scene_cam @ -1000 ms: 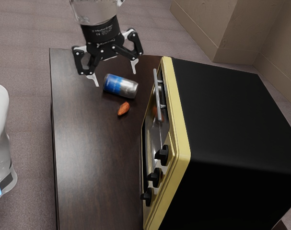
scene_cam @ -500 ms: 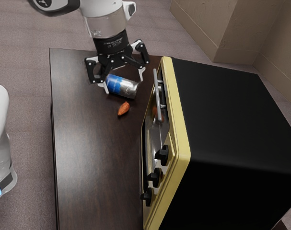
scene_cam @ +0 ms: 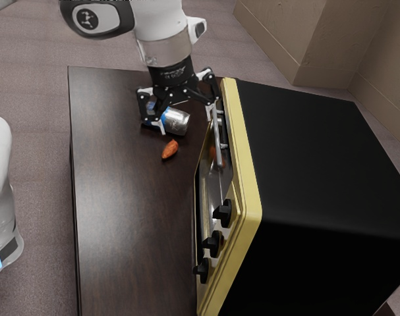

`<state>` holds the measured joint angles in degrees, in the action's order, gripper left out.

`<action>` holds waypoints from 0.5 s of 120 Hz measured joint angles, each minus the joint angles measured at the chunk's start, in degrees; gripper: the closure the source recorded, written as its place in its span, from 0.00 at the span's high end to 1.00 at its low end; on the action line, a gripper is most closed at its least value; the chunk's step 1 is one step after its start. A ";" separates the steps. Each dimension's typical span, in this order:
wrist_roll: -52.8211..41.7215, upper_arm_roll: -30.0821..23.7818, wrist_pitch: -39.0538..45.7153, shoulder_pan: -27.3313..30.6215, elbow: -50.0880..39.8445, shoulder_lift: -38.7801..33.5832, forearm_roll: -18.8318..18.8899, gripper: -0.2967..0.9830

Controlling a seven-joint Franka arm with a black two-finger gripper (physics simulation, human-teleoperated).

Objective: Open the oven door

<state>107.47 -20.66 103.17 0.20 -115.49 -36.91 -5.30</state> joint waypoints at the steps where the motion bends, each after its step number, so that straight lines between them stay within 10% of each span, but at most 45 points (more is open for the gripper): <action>1: -0.11 0.00 0.09 0.07 0.01 0.10 0.01 0.77; 60: -4.75 0.00 4.26 1.86 0.07 3.22 0.06 0.77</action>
<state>102.72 -20.66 107.43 2.07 -115.42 -33.69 -5.24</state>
